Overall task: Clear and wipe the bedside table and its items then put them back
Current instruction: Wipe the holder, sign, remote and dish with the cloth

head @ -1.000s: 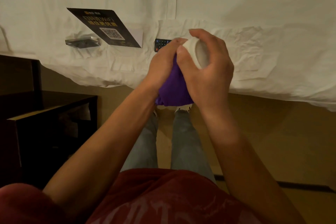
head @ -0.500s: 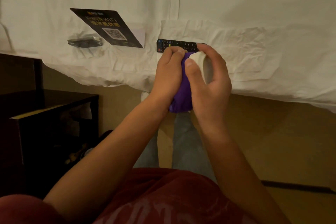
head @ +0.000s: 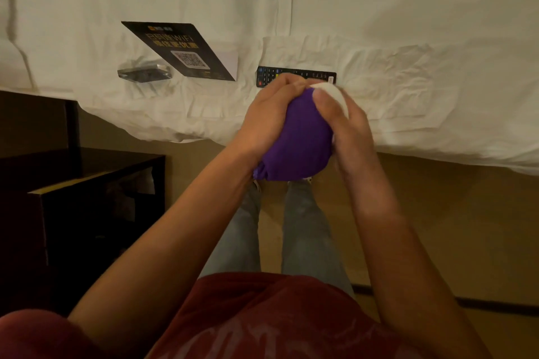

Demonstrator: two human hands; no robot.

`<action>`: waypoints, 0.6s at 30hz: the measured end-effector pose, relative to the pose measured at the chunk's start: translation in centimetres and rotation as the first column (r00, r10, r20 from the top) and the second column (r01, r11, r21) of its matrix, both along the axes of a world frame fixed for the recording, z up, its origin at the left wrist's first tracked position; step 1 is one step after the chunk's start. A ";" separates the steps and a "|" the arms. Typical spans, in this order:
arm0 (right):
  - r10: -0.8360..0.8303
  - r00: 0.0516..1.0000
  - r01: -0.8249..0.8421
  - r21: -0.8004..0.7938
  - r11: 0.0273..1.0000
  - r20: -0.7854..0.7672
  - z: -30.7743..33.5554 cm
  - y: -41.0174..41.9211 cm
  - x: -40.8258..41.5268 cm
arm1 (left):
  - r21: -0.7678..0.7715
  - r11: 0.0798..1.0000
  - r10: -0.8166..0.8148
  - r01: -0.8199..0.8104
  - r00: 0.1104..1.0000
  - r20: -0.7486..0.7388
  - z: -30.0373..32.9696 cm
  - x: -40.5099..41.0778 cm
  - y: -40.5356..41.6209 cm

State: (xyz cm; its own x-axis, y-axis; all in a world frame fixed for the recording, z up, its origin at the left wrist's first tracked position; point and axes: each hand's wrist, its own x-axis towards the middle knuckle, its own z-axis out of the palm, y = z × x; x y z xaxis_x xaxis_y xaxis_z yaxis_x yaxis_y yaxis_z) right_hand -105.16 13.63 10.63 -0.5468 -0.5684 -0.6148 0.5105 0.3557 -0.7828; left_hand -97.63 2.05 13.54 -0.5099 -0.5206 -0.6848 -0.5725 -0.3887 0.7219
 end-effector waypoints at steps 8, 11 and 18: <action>0.009 0.971 0.017 -0.109 0.994 0.240 -1.3 2.8 -1.8 | 0.169 0.972 0.169 -0.163 0.985 -0.027 -1.0 -0.4 2.2; 0.050 0.937 0.014 -0.181 0.983 0.347 -2.4 3.7 -3.0 | 0.364 0.868 0.369 -0.339 0.929 -0.014 -1.3 -0.2 2.5; -0.278 0.905 0.232 0.174 0.957 0.322 -7.4 5.1 -6.6 | 0.224 0.852 0.461 -0.472 0.881 0.105 -1.6 0.8 -0.2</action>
State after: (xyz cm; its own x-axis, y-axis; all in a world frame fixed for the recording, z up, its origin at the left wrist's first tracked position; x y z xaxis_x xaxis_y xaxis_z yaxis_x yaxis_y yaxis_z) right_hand -111.80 18.73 3.26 -0.4076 -0.3408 -0.8471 0.8234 0.2638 -0.5024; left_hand -96.82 1.87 11.95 -0.2126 -0.5097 -0.8337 -0.3111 -0.7735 0.5522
